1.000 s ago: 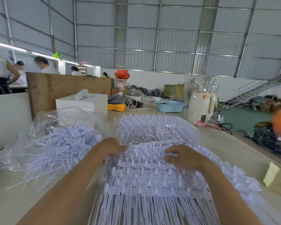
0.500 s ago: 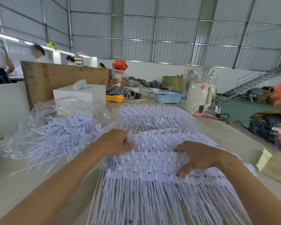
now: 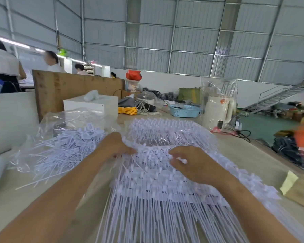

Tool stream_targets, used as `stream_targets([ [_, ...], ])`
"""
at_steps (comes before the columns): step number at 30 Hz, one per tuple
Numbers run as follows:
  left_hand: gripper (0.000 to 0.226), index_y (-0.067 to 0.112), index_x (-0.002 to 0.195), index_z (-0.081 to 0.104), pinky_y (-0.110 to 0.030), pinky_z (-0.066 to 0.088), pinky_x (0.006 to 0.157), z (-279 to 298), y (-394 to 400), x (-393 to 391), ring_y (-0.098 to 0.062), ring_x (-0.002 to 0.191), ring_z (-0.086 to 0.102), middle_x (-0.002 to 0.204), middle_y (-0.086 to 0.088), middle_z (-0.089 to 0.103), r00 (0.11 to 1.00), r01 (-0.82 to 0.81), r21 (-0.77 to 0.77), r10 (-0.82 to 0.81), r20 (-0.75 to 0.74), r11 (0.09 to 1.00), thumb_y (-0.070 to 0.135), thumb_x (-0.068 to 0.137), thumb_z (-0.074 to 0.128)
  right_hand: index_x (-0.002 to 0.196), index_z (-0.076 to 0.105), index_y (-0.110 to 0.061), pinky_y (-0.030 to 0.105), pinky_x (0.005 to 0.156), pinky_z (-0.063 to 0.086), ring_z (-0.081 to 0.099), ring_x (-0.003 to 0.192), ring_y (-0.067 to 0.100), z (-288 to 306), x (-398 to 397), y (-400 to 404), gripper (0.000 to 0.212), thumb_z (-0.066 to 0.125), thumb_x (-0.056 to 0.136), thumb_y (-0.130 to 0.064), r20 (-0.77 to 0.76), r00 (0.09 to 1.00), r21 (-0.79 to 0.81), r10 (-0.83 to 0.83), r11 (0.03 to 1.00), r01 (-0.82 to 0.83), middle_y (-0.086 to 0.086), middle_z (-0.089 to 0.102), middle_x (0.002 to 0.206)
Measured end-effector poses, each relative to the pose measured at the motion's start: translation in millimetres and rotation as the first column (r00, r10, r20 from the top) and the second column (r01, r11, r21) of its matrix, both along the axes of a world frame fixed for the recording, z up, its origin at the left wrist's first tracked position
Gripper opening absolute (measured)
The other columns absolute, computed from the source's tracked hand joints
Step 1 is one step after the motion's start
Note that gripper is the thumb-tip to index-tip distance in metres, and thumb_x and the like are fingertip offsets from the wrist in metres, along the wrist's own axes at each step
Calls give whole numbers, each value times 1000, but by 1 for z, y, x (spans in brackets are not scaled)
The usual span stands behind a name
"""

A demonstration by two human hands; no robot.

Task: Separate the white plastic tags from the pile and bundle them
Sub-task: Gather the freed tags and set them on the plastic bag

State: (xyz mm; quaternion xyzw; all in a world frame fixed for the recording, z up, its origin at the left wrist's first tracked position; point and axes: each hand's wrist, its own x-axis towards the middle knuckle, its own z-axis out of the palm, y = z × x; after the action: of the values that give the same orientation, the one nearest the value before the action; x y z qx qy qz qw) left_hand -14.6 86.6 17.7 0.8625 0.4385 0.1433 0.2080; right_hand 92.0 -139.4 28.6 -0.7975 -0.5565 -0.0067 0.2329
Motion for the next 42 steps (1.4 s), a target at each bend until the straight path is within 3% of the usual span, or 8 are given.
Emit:
stream_targets([
  [3,75,4,115,52,-27,45,66,12,-2,6,-21,87,58,104,-9,62,999,1,53,-3,48,999,50,64,82,143,37,-14,21,90,34,47,124,15,-3,-19,24,74,55,85,-58,-219,975,-53,42,997,-55,4,44,144],
  [6,85,1,127,46,-19,37,40,27,-4,1,-17,62,55,76,-7,58,973,27,-221,25,230,975,46,65,83,143,32,-5,30,100,36,41,130,23,-10,-29,40,89,54,80,-65,-250,967,-189,39,978,-88,12,36,148],
  [10,46,3,100,54,-22,41,46,27,-1,-14,-15,45,50,59,-7,54,960,42,-373,66,271,927,34,76,78,147,25,-16,23,93,29,34,134,18,-19,-35,42,92,60,77,-64,-228,968,-227,103,961,-156,2,31,151],
  [14,40,5,109,57,-30,49,75,8,-22,-33,-24,90,59,108,-13,61,1000,-9,150,13,-25,989,39,89,60,149,17,-25,31,111,23,21,141,17,-23,-26,19,98,69,73,-58,-189,979,-193,78,974,-115,-1,18,155],
  [19,35,18,67,46,-26,41,61,-15,-59,-60,-14,65,52,69,3,53,987,112,387,-58,-151,915,40,94,50,143,30,-24,32,104,35,38,130,16,-23,11,-21,85,69,74,-57,144,983,-353,-114,922,158,-3,35,145],
  [24,18,11,99,63,-27,46,81,-21,-62,-39,-15,90,59,96,-1,66,866,441,319,-491,96,839,20,97,48,148,19,-28,18,96,31,33,134,9,-16,49,-50,107,83,64,-44,-194,972,-471,-132,882,25,-9,28,152],
  [30,54,17,148,26,-27,21,111,-28,-49,0,-17,141,26,155,-2,26,798,578,-29,-573,-188,815,44,102,20,140,30,-27,23,101,24,31,122,13,-22,55,-52,104,85,55,-53,59,997,-415,-44,907,65,-6,34,130],
  [42,64,27,152,12,-19,38,69,-22,-50,0,-25,100,43,149,-5,34,829,532,-251,-558,-43,809,56,96,5,83,49,-38,17,64,37,47,73,-2,12,67,-77,52,83,50,-59,24,999,-437,-44,898,50,-19,50,85],
])
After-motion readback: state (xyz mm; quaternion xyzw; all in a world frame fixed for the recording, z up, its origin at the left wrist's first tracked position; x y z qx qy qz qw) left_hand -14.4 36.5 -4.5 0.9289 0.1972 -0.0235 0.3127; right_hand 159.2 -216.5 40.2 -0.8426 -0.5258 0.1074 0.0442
